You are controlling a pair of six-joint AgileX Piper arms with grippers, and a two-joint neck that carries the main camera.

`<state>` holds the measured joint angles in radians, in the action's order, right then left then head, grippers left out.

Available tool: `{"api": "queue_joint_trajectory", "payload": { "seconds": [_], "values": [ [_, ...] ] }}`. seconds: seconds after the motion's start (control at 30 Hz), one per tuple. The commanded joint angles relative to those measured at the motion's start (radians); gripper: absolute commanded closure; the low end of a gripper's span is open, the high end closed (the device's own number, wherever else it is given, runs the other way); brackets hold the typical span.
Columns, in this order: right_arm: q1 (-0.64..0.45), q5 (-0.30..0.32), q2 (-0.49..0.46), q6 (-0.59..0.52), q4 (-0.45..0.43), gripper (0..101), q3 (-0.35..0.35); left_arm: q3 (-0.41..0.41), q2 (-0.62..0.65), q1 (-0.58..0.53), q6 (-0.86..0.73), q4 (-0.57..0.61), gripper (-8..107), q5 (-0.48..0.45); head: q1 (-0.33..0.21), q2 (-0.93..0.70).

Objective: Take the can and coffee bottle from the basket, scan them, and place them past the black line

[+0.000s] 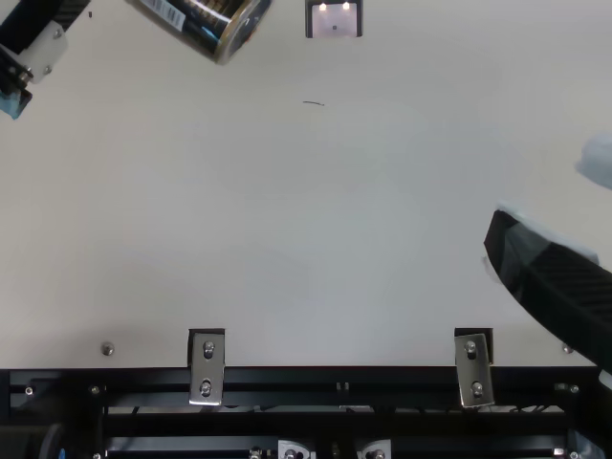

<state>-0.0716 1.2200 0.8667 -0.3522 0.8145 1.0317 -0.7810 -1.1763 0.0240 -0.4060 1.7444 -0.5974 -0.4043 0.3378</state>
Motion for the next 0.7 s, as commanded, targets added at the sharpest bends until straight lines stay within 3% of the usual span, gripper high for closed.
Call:
{"api": "queue_joint_trajectory", "payload": {
  "seconds": [0.0,0.17,0.4,0.67],
  "values": [
    [0.008,-0.007,0.009,0.02,0.025,0,-0.005,0.0,0.0,0.0,0.0,0.0,89,0.0,-0.029,0.013],
    [0.029,-0.046,0.047,0.1,0.148,0,-0.042,0.0,0.0,0.0,0.0,0.0,89,0.0,-0.029,0.013],
    [0.09,-0.148,0.11,0.198,0.348,0,-0.115,0.0,0.0,0.0,0.0,0.0,89,0.0,-0.029,0.013],
    [0.198,-0.273,0.191,0.23,0.54,0,-0.179,0.0,0.0,0.0,0.0,0.0,89,0.0,-0.029,0.013]
  ]
}}
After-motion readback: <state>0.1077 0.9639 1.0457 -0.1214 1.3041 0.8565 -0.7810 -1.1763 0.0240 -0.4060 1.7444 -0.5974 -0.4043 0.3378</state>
